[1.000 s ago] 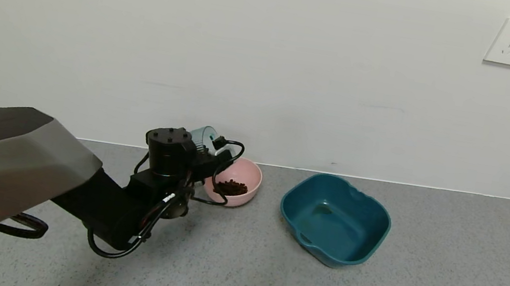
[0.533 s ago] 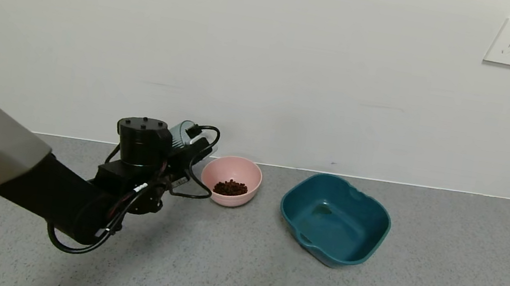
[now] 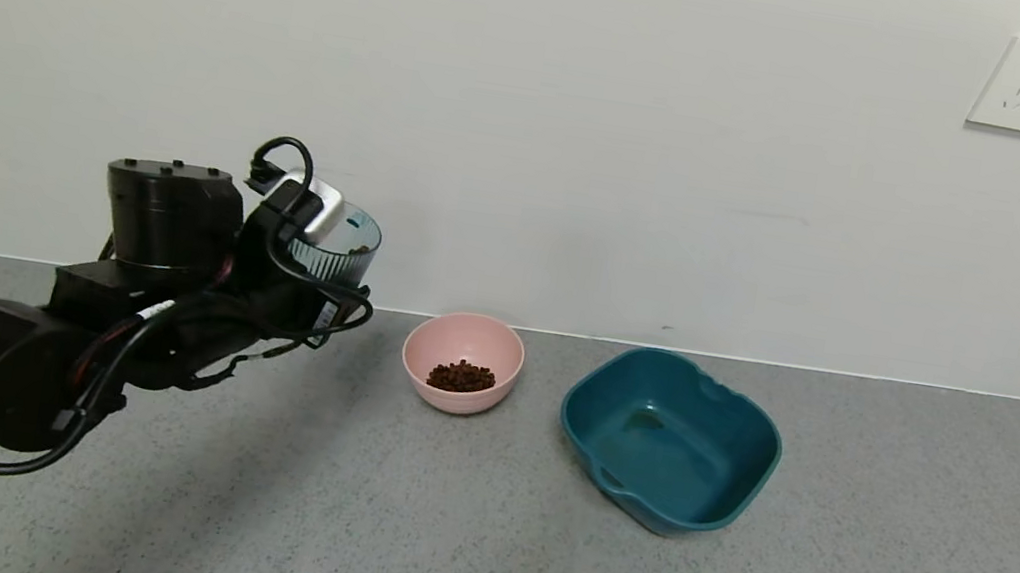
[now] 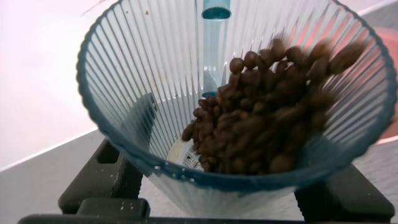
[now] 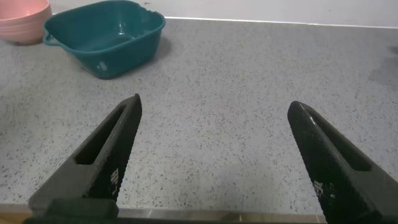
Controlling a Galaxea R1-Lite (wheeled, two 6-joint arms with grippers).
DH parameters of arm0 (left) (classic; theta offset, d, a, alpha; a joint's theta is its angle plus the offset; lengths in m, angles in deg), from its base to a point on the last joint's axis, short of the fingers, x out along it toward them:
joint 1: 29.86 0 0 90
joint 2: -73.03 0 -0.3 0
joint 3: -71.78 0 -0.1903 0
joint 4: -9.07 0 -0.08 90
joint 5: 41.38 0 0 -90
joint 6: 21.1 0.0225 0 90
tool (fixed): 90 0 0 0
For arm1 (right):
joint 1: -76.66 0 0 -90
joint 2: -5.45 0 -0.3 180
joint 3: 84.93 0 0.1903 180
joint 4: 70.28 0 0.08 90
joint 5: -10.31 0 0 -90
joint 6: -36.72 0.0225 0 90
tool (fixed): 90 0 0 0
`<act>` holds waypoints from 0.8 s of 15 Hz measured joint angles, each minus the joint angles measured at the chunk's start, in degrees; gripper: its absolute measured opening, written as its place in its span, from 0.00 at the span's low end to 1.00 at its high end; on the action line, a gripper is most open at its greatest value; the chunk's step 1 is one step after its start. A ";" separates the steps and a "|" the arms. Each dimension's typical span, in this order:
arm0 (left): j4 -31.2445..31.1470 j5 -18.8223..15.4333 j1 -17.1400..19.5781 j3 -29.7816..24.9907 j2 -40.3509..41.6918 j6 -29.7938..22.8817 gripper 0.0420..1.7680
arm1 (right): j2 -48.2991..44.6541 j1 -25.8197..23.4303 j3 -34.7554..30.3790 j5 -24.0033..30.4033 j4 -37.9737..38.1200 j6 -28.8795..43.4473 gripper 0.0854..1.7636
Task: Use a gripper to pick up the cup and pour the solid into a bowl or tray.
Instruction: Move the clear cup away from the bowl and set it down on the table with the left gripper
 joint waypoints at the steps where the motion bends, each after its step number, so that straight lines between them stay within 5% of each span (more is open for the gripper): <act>1: 0.05 -2.80 1.32 -0.16 0.98 -2.84 0.74 | 0.00 0.00 0.00 0.00 0.00 -0.01 0.97; 7: 2.36 -20.93 9.67 -1.79 3.50 -17.94 0.74 | 0.00 0.02 -0.02 0.00 0.00 0.00 0.97; 12: 8.45 -22.37 12.15 -3.36 0.98 -22.42 0.74 | 0.00 0.02 0.00 0.00 0.00 0.00 0.97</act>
